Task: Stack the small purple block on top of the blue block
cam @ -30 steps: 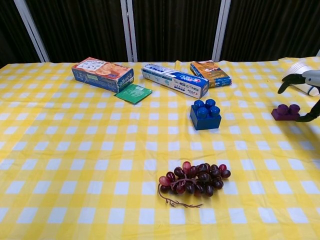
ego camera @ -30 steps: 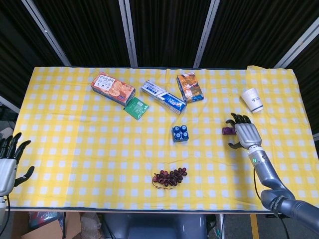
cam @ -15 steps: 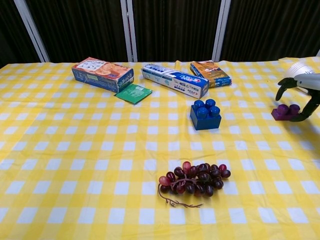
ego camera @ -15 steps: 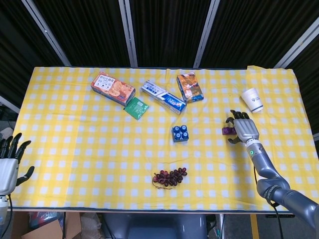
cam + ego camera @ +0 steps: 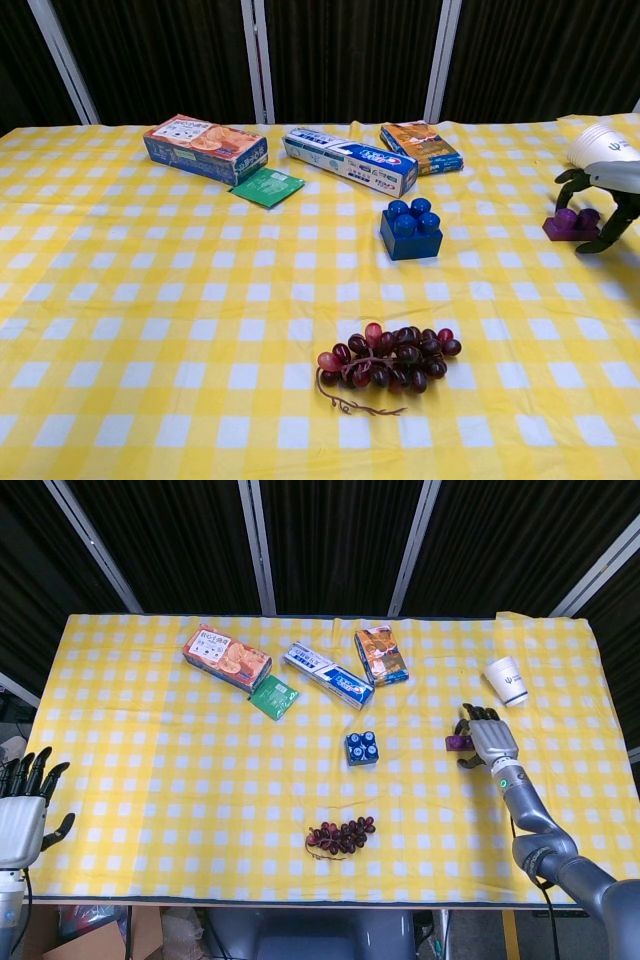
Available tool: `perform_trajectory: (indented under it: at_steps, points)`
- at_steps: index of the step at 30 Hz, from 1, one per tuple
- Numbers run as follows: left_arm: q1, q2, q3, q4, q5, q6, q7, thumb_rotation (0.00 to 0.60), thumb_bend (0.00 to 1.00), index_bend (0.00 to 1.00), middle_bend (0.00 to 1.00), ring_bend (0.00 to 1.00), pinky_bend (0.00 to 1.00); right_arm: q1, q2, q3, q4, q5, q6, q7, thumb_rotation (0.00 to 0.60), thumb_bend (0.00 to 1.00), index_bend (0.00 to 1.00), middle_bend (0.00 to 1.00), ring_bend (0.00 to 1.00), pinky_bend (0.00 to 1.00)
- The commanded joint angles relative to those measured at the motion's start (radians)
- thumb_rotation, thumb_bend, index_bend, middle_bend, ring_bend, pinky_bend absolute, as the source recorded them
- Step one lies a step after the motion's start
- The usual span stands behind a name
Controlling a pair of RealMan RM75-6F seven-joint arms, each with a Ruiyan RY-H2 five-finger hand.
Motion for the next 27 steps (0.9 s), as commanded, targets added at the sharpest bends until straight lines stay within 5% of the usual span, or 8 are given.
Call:
perform_trajectory:
  at_steps: [1, 27]
  points:
    - [-0.002, -0.001, -0.002, 0.001, -0.006, -0.004, 0.000, 0.600, 0.32, 0.16, 0.00, 0.00, 0.05, 0.001, -0.005, -0.006, 0.019, -0.016, -0.002, 0.026, 0.600, 0.29, 0.40, 0.00, 0.00, 0.00]
    - [-0.003, -0.005, 0.000, -0.005, -0.006, 0.000, 0.016, 0.600, 0.32, 0.16, 0.00, 0.00, 0.05, 0.008, 0.019, -0.009, 0.004, -0.035, 0.003, 0.052, 0.600, 0.31, 0.43, 0.00, 0.00, 0.00]
